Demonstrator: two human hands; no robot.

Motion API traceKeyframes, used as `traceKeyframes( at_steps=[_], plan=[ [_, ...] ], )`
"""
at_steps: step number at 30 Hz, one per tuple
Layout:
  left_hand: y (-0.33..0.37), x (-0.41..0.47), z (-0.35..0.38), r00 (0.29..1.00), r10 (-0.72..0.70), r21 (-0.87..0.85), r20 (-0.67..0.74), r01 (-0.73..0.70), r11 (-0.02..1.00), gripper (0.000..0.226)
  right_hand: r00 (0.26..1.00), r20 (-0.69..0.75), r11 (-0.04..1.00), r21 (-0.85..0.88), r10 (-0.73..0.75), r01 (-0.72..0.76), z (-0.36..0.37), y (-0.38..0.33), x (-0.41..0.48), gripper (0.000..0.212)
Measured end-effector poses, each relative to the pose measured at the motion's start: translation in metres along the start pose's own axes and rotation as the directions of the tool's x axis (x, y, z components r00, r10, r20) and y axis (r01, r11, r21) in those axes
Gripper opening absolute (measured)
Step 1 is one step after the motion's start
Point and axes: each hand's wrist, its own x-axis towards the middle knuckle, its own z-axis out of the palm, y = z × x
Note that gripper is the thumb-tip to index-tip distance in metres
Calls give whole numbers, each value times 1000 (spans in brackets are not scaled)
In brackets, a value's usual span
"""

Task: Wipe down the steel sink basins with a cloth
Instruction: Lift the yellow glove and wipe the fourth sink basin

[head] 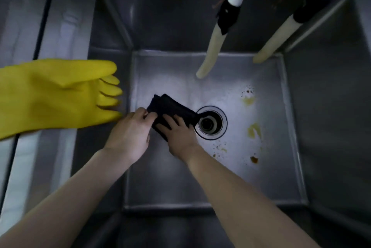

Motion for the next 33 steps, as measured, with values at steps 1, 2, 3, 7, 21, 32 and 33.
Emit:
traceKeyframes(
  at_steps=[1,2,3,7,21,32,33],
  plan=[
    [2,-3,5,1000,-11,-14,9,12,1000,49,999,17,999,-29,-37,38,6,-4,-12,70],
    [4,-5,10,1000,-14,-21,20,15,1000,49,995,53,995,-59,-83,86,11,-7,-25,67],
    [5,-8,14,999,-10,-29,36,11,1000,48,986,104,986,-91,-129,138,15,-8,-39,64],
    [1,-16,33,982,34,-92,185,-18,996,51,930,288,935,-199,-230,292,26,-5,-94,60],
    [43,-5,88,911,137,-125,388,-96,988,66,917,192,936,-35,351,-351,17,142,-163,79],
    [46,6,96,951,114,-137,289,-77,988,69,955,127,961,34,267,-274,30,83,-126,79],
    [46,6,97,954,108,-144,280,-69,987,69,966,125,972,31,226,-232,31,74,-121,74]
  ],
)
